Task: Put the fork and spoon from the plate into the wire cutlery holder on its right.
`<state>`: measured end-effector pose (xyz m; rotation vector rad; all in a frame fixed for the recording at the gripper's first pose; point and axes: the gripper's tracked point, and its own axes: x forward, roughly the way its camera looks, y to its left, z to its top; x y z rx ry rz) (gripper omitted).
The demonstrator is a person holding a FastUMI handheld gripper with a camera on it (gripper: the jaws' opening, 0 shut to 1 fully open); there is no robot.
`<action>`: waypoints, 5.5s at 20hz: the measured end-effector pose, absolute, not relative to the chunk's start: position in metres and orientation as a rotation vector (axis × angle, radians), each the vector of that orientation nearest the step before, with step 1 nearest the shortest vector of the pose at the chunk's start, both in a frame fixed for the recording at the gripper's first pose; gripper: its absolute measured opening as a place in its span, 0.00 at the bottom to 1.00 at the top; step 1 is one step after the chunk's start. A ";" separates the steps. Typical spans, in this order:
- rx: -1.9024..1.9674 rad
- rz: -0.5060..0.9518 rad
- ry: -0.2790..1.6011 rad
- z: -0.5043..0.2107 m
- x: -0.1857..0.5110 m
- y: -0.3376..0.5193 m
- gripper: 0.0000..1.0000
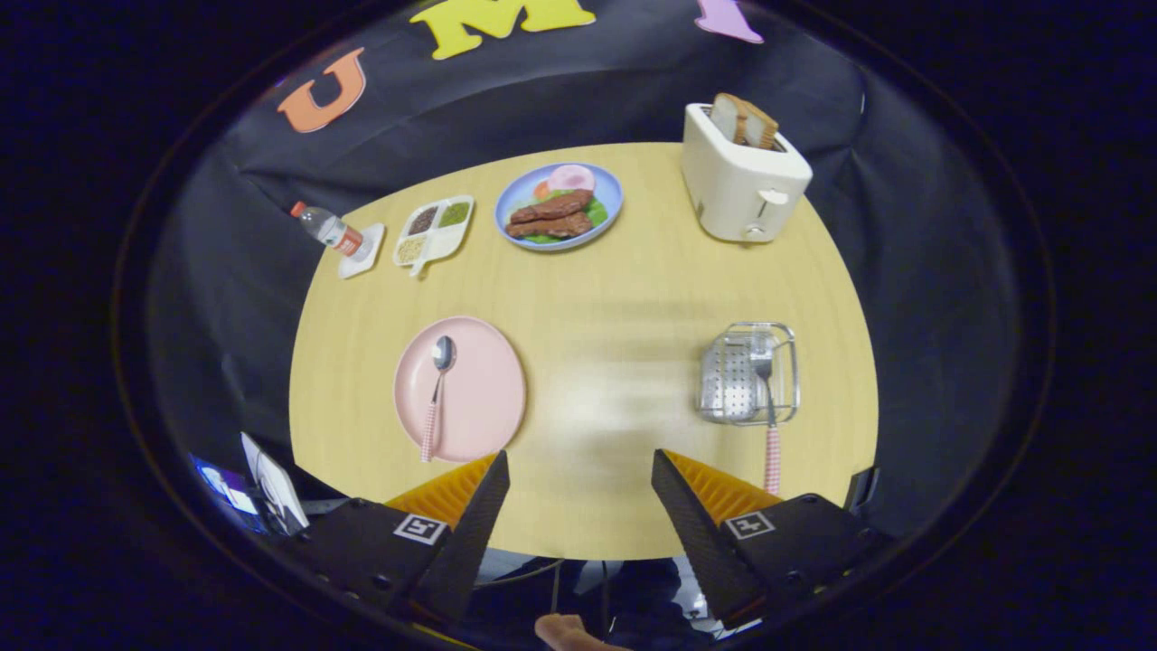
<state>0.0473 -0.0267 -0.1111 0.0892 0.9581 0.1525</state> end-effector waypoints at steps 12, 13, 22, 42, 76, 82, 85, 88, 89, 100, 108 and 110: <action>0.041 0.177 0.980 -0.178 0.084 0.116 0.96; 0.058 0.156 0.990 -0.186 0.089 0.120 0.96; 0.140 0.095 1.042 -0.238 0.115 0.161 0.82; 0.086 0.146 1.014 -0.219 0.074 0.132 0.02; 0.058 0.063 1.219 -0.149 0.030 -0.186 0.03; 0.091 0.035 1.245 -0.149 0.034 -0.187 0.06; 0.082 0.025 1.218 -0.146 0.039 -0.189 0.09; 0.085 0.023 1.188 -0.139 0.042 -0.188 0.13; 0.089 0.020 1.168 -0.135 0.044 -0.187 0.12; 0.129 0.008 0.825 -0.061 0.047 -0.170 0.53; 0.132 0.027 0.495 0.018 0.020 -0.137 0.81; 0.134 0.033 0.402 0.039 0.009 -0.123 0.85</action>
